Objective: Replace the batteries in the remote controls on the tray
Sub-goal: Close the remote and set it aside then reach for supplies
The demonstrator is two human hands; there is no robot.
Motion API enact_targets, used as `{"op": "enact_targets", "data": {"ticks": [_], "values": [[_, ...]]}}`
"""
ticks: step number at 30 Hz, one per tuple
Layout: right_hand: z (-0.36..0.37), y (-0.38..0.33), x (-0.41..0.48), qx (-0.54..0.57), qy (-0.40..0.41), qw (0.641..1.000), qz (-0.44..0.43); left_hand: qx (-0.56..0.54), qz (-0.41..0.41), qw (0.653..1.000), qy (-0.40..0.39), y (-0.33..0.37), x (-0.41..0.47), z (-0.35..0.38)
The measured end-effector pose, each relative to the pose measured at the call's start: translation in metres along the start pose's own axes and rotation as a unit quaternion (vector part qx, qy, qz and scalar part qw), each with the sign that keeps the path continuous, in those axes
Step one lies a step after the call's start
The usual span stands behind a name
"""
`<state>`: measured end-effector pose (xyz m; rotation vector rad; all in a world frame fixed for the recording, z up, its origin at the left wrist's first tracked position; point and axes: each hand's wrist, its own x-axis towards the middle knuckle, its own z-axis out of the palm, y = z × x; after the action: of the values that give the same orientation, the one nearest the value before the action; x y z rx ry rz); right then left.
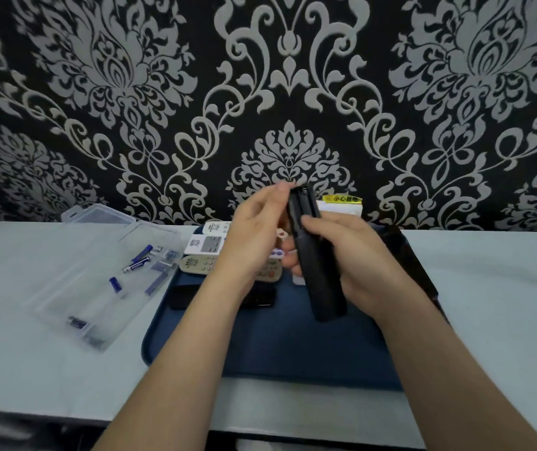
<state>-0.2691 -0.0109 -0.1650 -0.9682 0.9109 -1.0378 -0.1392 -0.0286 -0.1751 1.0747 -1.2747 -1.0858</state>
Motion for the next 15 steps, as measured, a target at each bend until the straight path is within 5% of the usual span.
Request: {"op": "enact_targets", "data": {"ticks": [3, 7, 11, 15], "values": [[0.013, 0.006, 0.0, -0.061, -0.088, 0.994, 0.038, 0.066, 0.019, 0.998, -0.01, 0.003, -0.006, -0.018], [0.012, 0.006, -0.001, -0.133, -0.215, 0.963, 0.089, 0.054, -0.011, 0.994, 0.091, 0.006, -0.009, -0.056], [0.021, -0.002, 0.004, -0.011, -0.147, 0.989, 0.016, -0.031, -0.032, 0.982, 0.181, 0.016, -0.017, -0.099], [0.052, 0.014, 0.017, 0.142, -0.051, 0.987, -0.054, 0.024, -0.068, 0.989, 0.126, 0.019, -0.028, -0.124]]}}
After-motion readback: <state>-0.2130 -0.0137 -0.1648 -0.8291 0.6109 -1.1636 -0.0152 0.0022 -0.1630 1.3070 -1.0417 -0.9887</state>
